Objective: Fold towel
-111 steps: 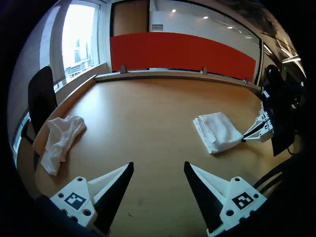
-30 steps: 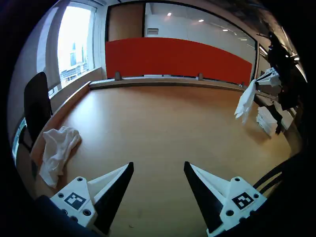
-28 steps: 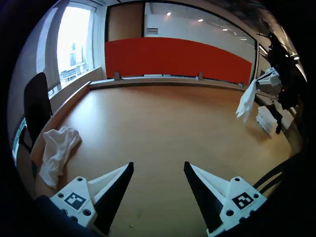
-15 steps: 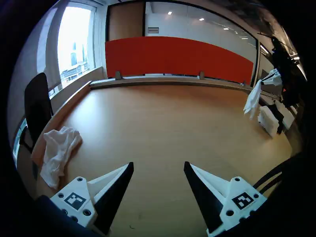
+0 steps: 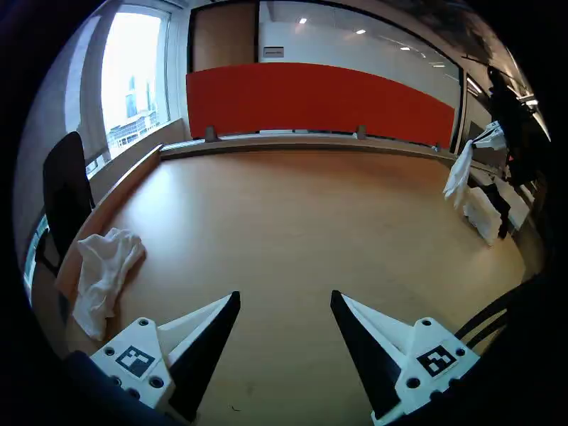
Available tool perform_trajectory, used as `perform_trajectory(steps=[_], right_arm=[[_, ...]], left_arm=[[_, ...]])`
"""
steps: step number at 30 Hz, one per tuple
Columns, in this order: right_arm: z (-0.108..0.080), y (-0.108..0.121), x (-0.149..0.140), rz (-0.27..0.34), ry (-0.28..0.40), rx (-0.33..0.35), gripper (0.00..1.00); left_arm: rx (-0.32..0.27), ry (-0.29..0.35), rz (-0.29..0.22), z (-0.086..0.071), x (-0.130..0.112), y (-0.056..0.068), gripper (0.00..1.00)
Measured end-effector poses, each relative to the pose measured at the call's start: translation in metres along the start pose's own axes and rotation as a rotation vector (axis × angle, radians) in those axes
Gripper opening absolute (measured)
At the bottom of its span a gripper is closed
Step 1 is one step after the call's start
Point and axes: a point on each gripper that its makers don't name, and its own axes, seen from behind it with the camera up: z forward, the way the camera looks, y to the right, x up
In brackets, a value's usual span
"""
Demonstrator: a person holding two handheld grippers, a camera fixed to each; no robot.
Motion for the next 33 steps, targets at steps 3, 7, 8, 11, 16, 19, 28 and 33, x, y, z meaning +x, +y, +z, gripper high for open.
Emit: perform_trajectory(steps=[3, 7, 8, 11, 16, 19, 28, 33], right_arm=[[-0.001, 0.011, -0.003, 0.005, -0.006, -0.014, 0.03], [-0.004, 0.027, -0.008, 0.009, -0.017, -0.035, 0.03], [-0.004, 0.031, -0.01, 0.01, -0.021, -0.04, 0.03], [-0.007, 0.044, -0.014, 0.009, -0.03, -0.056, 0.03], [-0.012, 0.062, -0.019, 0.012, -0.042, -0.083, 0.03], [-0.015, 0.071, -0.022, 0.019, -0.046, -0.097, 0.03], [-0.027, 0.086, -0.036, 0.039, -0.054, -0.121, 0.03], [-0.038, 0.092, -0.049, 0.052, -0.064, -0.136, 0.03]], left_arm=[[0.0, -0.001, 0.004, 0.001, 0.001, 0.001, 0.94], [0.0, -0.002, 0.007, 0.002, 0.002, 0.002, 0.94], [0.0, -0.003, 0.007, 0.002, 0.002, 0.002, 0.94], [-0.001, -0.004, 0.01, 0.002, 0.003, 0.003, 0.94], [-0.003, -0.005, 0.014, 0.003, 0.005, 0.005, 0.94], [-0.006, -0.005, 0.016, 0.004, 0.006, 0.007, 0.94], [-0.018, -0.007, 0.029, 0.007, 0.01, 0.014, 0.94], [-0.026, -0.005, 0.033, 0.009, 0.012, 0.017, 0.94]])
